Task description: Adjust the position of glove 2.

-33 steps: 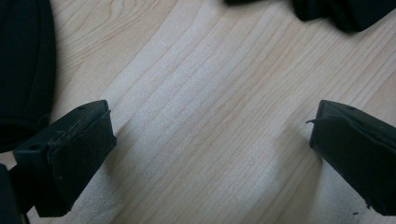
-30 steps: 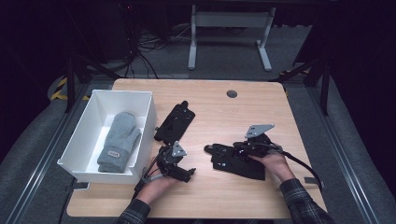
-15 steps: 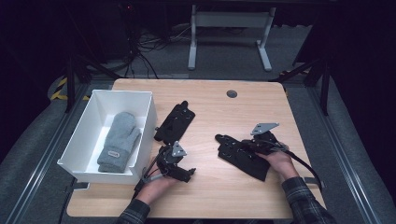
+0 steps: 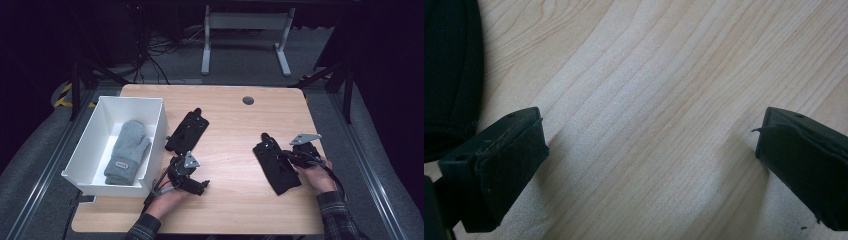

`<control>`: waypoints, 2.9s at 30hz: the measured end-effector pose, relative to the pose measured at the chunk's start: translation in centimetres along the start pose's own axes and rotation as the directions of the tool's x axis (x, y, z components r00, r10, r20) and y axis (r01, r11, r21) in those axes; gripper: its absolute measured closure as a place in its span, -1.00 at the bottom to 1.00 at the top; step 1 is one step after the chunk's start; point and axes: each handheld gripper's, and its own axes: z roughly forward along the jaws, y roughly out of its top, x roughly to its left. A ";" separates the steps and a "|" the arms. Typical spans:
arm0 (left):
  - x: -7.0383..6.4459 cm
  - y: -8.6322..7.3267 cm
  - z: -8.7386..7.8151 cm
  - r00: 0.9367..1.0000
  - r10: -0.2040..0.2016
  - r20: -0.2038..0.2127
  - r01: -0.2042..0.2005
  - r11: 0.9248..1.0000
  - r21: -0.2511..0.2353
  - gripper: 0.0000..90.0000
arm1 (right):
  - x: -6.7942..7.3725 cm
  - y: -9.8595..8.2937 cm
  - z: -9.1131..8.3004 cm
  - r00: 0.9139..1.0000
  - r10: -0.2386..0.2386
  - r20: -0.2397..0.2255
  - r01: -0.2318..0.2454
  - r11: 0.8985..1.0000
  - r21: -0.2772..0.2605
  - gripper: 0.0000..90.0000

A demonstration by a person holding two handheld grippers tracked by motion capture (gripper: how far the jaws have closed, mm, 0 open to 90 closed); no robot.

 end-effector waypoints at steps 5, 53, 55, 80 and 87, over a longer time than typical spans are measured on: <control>-0.1 -0.1 0.0 1.000 -0.002 0.000 0.002 1.000 -0.004 -0.99 | 0.7 -0.9 -1.0 1.000 0.001 -0.023 0.000 1.000 0.007 1.00; 8.3 6.7 2.8 0.947 -0.222 -0.232 0.233 0.972 0.022 1.00 | -1.5 -4.1 -0.6 0.976 0.212 0.051 -0.203 0.968 -0.146 -0.33; 8.4 6.6 3.0 0.947 -0.227 -0.229 0.237 0.971 0.019 1.00 | -1.5 -4.1 -0.6 0.976 0.212 0.049 -0.203 0.968 -0.145 -0.34; -0.6 6.5 3.5 0.992 -0.123 0.011 0.123 0.992 0.023 1.00 | -1.5 -4.0 -0.5 0.976 0.211 0.046 -0.203 0.969 -0.140 -0.41; -3.4 6.7 3.5 0.995 -0.075 0.068 0.074 0.997 0.026 0.99 | -1.5 -4.0 -0.5 0.977 0.210 0.044 -0.202 0.969 -0.139 -0.41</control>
